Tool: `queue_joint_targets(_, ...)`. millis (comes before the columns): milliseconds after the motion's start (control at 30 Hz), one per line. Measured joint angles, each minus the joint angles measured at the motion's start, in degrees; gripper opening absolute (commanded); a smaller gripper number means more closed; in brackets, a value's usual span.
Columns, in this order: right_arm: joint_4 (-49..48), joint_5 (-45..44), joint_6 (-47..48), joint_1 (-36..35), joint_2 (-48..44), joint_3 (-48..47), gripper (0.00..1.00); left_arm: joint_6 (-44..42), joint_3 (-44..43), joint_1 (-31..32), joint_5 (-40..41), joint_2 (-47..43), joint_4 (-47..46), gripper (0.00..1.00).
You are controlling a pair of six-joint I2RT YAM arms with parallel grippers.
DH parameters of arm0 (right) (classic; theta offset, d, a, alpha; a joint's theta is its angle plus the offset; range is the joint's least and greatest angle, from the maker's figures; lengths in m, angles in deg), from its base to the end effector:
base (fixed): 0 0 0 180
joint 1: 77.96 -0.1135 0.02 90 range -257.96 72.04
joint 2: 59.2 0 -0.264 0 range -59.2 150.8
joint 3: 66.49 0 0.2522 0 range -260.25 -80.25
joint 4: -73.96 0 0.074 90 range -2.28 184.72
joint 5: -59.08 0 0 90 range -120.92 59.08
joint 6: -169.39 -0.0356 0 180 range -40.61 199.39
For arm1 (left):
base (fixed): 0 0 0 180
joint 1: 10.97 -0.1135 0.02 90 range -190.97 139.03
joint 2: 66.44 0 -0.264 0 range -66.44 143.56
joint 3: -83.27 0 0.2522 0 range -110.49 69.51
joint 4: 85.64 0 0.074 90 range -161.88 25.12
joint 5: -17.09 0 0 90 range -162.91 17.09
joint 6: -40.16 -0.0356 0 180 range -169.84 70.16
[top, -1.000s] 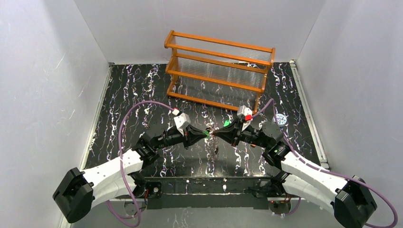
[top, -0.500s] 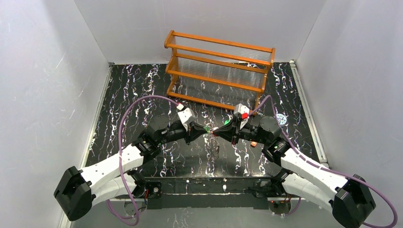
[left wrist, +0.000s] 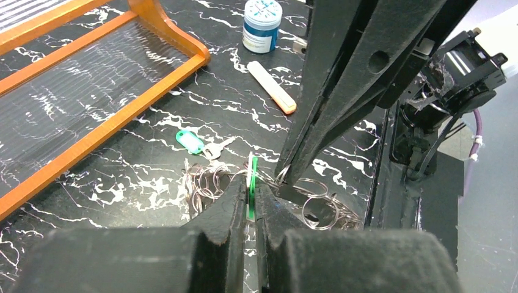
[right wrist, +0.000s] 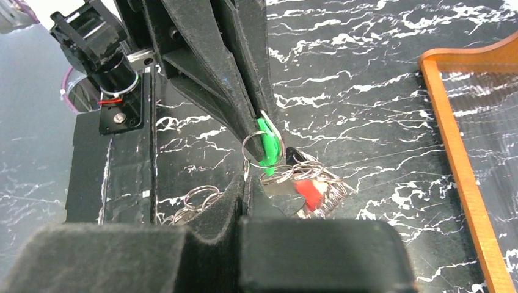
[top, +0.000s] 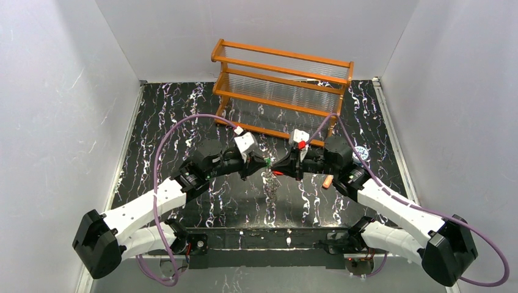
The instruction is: Remove the keys from the keyring
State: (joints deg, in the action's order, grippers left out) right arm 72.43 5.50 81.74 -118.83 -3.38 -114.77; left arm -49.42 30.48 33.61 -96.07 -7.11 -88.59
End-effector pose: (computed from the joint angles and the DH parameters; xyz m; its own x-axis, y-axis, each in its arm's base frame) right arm 0.1554 0.1624 0.2881 -0.0392 -0.0776 -0.9962 -0.9755 0.2192 0.0213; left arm 0.1628 -0.1801 0.3052 -0.0514 0.0412 -0.9978 0.9246 0.3797 -0.0319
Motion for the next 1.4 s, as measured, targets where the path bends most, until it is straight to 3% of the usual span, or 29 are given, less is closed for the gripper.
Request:
queue_joint_targets(467, 11.0, 5.0, 6.5, -0.3, 9.9, -8.0, 0.01, -12.1, -1.2, -1.4, -7.7, 1.3, 5.7, 0.0)
queue_joint_targets(533, 11.8, 5.4, 6.9, -0.6, 11.3, -8.7, 0.14, -14.6, -1.1, -1.5, -8.4, 1.3, 6.2, 0.0)
queue_joint_targets(633, 13.5, 5.4, 7.1, -1.0, 13.6, -10.0, 0.25, -19.5, -0.1, -1.6, -9.7, 1.2, 5.6, 0.0)
queue_joint_targets(867, 17.5, 4.2, 6.0, -1.6, 16.3, -10.4, 0.41, -32.5, 4.2, -1.5, -12.6, -2.1, 3.6, 0.0)
queue_joint_targets(1167, 19.5, 1.1, 0.0, -1.6, 13.1, -10.4, 0.57, -43.3, 5.7, -1.5, -12.3, -2.9, 6.5, 0.0)
queue_joint_targets(1400, 17.3, 1.1, -3.9, -1.6, 7.8, -10.3, 0.61, -47.3, 5.4, -1.5, -13.0, -3.0, 8.5, 0.0)
